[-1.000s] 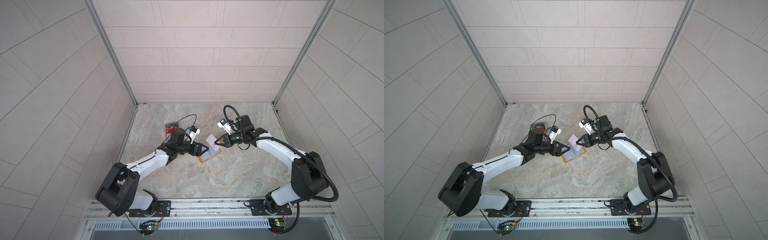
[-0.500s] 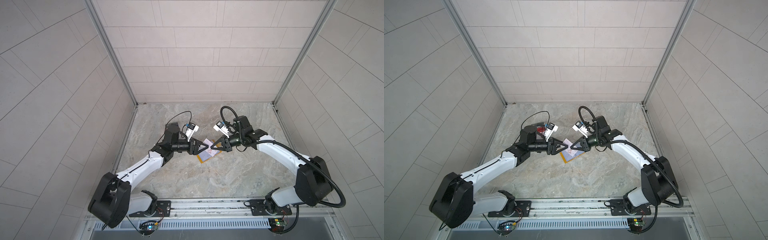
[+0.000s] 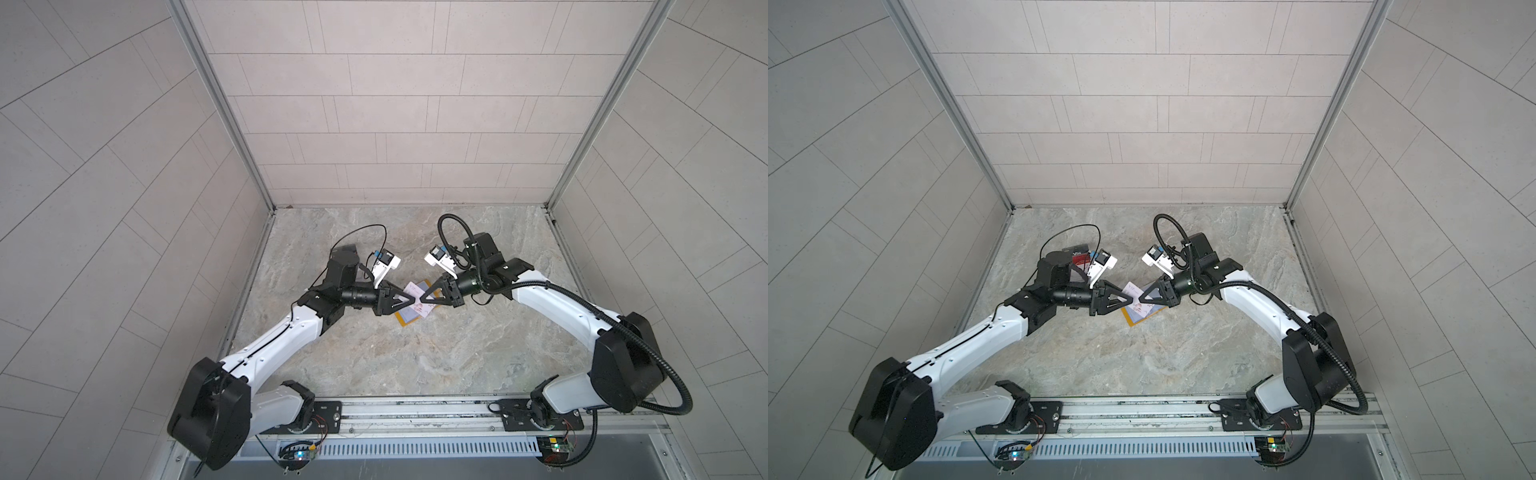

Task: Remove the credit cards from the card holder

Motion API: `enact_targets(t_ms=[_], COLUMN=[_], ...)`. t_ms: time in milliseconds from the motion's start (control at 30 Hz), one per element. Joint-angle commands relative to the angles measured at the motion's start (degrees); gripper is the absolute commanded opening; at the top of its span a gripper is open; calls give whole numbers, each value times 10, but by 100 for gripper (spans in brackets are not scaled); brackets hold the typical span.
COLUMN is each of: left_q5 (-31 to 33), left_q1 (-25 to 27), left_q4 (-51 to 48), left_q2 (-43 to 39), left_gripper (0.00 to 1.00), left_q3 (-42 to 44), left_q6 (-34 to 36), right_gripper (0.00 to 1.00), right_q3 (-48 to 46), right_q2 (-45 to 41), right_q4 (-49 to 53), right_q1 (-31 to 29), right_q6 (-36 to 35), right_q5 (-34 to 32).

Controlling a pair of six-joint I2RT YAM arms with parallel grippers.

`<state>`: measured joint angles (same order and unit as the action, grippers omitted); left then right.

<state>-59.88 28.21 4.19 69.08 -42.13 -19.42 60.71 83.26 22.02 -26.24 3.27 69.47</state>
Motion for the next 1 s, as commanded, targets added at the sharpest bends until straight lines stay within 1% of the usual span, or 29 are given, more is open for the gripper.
enact_targets(t_ms=[0,167,233,267,333,500,567,667,700,800,833,900,967], left_q5=[-17,-23,-26,-25,-25,-18,-16,-11,-7,11,16,29,43], left_q1=[20,24,24,24,25,24,25,24,24,21,19,14,10], left_q4=[-13,-21,-23,-24,-28,-30,-26,-23,-23,-11,3,42,90], left_q2=[2,15,18,18,18,18,18,17,16,15,15,16,15], left_gripper=[29,16,14,13,11,1,0,0,0,0,0,0,0], left_q3=[-23,-39,-42,-43,-46,-49,-49,-53,-53,-54,-52,-44,-34], left_q6=[18,15,15,15,16,11,7,1,0,-12,-24,-54,-88], right_gripper=[0,0,2,6,10,24,35,49,51,60,63,67,72], right_q3=[14,20,20,20,19,17,15,6,1,-28,-41,-81,-137], right_q2=[3,9,5,4,1,-10,-17,-33,-40,-70,-82,-103,-118], right_q4=[23,52,54,54,54,53,53,42,34,-30,-67,-169,-322], right_q1=[-2,-2,-2,-2,-2,0,1,4,6,9,10,10,9], right_q6=[-44,-67,-69,-70,-70,-69,-63,-46,-36,24,52,138,242], right_q5=[7,4,-1,-5,-16,-40,-52,-65,-70,-87,-95,-116,-138])
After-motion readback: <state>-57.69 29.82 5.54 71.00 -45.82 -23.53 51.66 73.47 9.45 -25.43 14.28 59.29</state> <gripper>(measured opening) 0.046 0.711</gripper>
